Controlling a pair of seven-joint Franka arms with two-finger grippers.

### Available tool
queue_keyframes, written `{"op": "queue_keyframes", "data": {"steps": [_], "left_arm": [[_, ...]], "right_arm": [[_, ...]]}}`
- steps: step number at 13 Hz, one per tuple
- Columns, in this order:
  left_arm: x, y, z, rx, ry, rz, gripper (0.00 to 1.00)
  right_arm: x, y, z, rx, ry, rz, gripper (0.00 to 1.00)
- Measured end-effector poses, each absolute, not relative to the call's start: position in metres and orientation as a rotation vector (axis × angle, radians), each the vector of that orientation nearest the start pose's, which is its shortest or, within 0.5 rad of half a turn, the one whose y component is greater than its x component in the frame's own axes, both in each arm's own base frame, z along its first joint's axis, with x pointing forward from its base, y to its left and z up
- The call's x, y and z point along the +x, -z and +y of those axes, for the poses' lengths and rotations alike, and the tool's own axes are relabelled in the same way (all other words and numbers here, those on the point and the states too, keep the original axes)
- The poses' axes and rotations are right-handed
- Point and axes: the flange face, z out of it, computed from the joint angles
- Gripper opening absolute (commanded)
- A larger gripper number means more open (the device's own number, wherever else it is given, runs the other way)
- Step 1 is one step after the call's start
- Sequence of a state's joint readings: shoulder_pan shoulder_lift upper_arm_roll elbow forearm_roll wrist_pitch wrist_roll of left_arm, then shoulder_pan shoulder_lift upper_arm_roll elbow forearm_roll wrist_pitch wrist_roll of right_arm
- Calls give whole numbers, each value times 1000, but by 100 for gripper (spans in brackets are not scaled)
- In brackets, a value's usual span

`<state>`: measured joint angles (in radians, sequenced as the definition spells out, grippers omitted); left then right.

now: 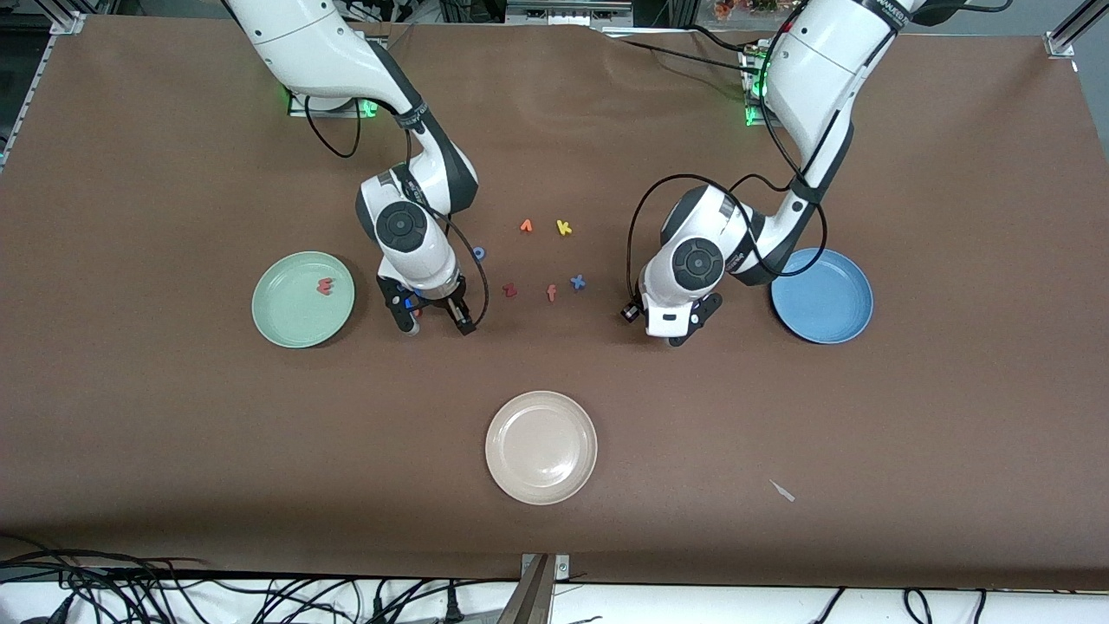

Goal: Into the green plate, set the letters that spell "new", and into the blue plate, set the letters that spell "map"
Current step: 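Carry the yellow a toward the blue plate while the right gripper grasps the green u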

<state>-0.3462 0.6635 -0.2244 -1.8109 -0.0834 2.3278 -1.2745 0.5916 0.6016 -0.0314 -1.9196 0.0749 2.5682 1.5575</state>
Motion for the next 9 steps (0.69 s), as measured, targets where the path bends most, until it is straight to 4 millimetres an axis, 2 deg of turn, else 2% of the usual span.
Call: {"op": "queue_keyframes", "data": {"steps": [1,2,4,6,8,9], "left_arm": [[538,-171,-339,-2883,-374,-1223,0],[538,-172,-339,-2885,-374,-1219,0],[538,-173,-337,-2887,-385,-1190,0],[543,-187,-326,-2898,-408,-1107,0],[558,-217,-300,-2909,-442,-1021,0],[565,-230,-282,-2911,-471,-969,0]], "right_arm": [[534,-178,334,-2671,2,1553,35],[533,-176,334,-2674,0,1555,23],[534,-178,334,-2673,0,1555,13],[538,-181,334,-2664,7,1554,13],[544,-195,332,-2684,3,1540,13],[548,-208,324,-2739,-15,1506,13]]}}
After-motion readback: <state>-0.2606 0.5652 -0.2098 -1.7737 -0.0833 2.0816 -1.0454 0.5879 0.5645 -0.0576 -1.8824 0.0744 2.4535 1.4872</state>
